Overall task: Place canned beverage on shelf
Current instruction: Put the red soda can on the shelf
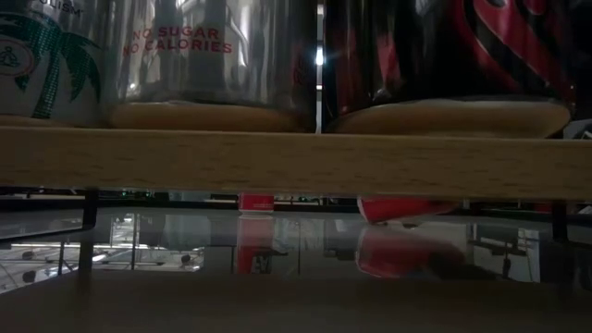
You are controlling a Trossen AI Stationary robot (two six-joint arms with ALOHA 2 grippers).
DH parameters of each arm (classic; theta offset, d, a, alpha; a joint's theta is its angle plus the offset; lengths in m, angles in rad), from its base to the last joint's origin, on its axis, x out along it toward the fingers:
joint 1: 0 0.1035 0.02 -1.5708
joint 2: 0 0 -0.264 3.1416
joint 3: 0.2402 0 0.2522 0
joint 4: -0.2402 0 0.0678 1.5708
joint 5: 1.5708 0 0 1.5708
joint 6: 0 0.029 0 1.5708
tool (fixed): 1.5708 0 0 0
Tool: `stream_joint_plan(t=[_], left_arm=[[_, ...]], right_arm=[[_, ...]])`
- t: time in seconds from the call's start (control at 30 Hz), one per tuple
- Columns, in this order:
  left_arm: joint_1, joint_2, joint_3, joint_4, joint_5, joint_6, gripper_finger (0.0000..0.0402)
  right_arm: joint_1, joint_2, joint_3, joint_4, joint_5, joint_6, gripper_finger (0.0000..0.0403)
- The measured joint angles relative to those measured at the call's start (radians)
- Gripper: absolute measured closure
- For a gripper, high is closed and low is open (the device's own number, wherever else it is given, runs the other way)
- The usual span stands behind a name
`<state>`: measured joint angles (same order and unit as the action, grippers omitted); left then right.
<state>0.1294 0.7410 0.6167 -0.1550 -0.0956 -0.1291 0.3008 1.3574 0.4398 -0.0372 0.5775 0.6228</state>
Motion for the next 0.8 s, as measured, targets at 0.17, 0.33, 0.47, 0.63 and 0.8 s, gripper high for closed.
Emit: stream_joint_plan(t=[0.17, 0.33, 0.47, 0.63, 0.8], left_arm=[[0.000, 0.000, 0.000, 0.000, 0.000, 0.000, 0.0012], [0.000, 0.000, 0.000, 0.000, 0.000, 0.000, 0.0012], [0.000, 0.000, 0.000, 0.000, 0.000, 0.000, 0.0012], [0.000, 0.000, 0.000, 0.000, 0.000, 0.000, 0.0012], [0.000, 0.000, 0.000, 0.000, 0.000, 0.000, 0.0012]], right_arm=[[0.000, -0.029, 0.146, -0.313, -0.034, 0.000, 0.0123], [-0.002, -0.033, 0.298, -0.569, -0.099, -0.004, 0.0124], [-0.044, -0.033, 0.423, -0.745, -0.188, -0.054, 0.0123], [-0.133, -0.033, 0.556, -0.859, -0.302, -0.194, 0.0122], [-0.235, -0.032, 0.654, -0.924, -0.411, -0.370, 0.0123]])
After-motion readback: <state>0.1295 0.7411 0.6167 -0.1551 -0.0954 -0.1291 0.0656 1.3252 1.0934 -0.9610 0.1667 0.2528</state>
